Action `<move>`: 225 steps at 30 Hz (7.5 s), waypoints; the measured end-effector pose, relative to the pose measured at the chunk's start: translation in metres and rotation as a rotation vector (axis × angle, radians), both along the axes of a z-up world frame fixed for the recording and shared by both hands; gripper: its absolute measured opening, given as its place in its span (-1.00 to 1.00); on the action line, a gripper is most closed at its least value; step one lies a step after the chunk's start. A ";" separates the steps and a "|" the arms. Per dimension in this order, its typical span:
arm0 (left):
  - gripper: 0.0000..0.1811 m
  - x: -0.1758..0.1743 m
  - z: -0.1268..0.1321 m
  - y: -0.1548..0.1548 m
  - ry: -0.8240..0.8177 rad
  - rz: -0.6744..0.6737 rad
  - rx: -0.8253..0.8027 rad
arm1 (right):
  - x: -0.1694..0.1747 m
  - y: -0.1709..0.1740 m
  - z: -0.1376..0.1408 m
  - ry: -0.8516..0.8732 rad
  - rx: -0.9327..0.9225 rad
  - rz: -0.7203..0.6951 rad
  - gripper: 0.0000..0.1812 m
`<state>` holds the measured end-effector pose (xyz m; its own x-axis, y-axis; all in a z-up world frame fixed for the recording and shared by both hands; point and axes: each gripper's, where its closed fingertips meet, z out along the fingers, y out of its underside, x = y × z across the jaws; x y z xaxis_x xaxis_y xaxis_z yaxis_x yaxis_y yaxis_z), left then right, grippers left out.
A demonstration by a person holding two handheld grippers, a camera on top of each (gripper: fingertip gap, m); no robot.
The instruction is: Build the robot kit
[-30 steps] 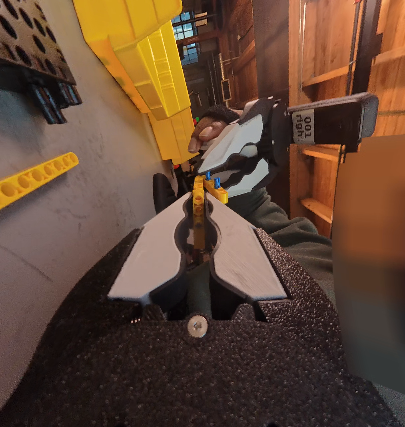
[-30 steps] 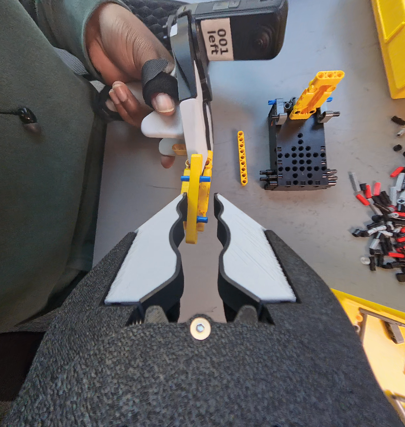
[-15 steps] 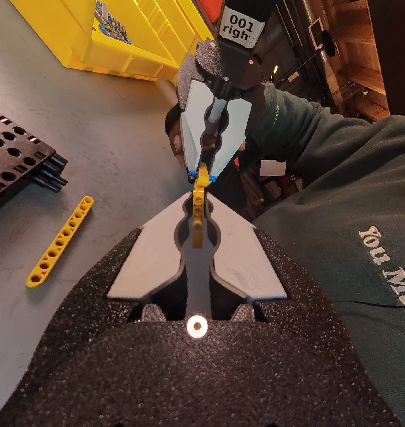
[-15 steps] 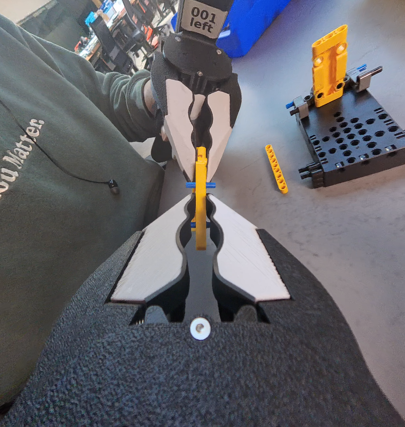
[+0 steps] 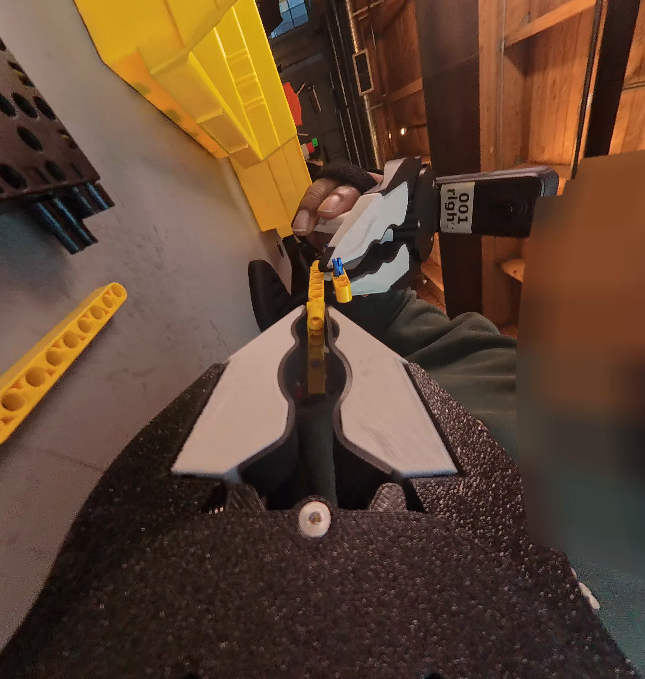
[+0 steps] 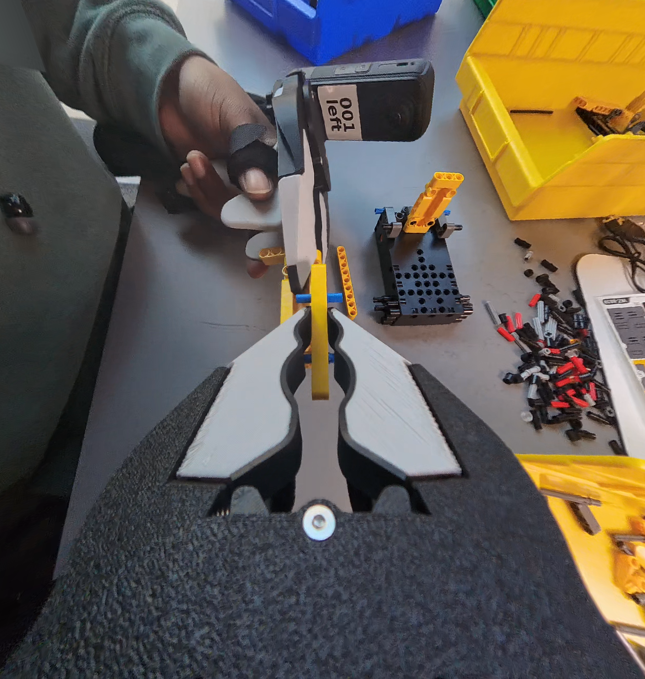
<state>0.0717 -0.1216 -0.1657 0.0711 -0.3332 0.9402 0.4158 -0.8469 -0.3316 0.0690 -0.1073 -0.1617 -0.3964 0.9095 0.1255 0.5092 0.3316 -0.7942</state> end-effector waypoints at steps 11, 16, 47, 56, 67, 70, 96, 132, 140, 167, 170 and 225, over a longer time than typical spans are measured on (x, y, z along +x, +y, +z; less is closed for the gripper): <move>-0.93 -0.001 -0.001 -0.002 -0.128 0.037 -0.067 | 0.001 -0.002 -0.004 -0.101 0.089 0.034 -0.82; -0.93 -0.002 -0.003 -0.003 -0.101 0.036 -0.059 | 0.002 -0.001 0.001 -0.126 -0.099 0.008 -0.75; -0.93 -0.003 -0.008 -0.041 0.125 -0.289 -0.131 | 0.035 -0.061 -0.019 -0.340 -1.177 -0.061 -0.86; -0.93 -0.023 -0.017 -0.031 0.410 -0.204 0.126 | 0.037 -0.020 -0.008 -0.219 -0.843 -0.117 -0.93; -0.93 0.012 0.007 -0.011 0.791 -0.197 0.705 | 0.008 -0.016 0.021 -0.314 -0.323 0.059 -0.92; -0.93 0.014 0.006 -0.008 0.775 -0.208 0.705 | 0.010 -0.016 0.013 -0.363 -0.293 0.063 -0.92; -0.95 0.020 0.014 -0.009 0.618 -0.161 0.674 | 0.015 -0.020 0.012 -0.409 -0.417 0.044 -0.92; -0.94 0.021 0.019 -0.008 0.493 -0.157 0.623 | 0.018 -0.019 0.017 -0.315 -0.522 0.052 -0.85; -0.93 0.018 0.022 -0.007 0.466 -0.138 0.615 | 0.015 -0.017 0.023 -0.287 -0.495 0.035 -0.92; -0.92 0.014 -0.004 -0.002 0.549 -0.159 0.513 | 0.011 -0.010 -0.004 -0.260 -0.736 -0.076 -0.92; -0.93 0.013 -0.001 -0.001 0.524 -0.166 0.515 | 0.010 -0.009 -0.002 -0.208 -0.747 -0.045 -0.92; -0.93 0.001 0.064 -0.007 0.391 0.053 0.825 | -0.003 -0.019 0.062 -0.071 -0.286 0.068 -0.79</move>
<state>0.0727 -0.1289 -0.1016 0.3686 -0.8761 0.3107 0.1780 -0.2616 -0.9486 0.0665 -0.1267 -0.0993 -0.4562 0.8749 -0.1626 0.5513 0.1345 -0.8234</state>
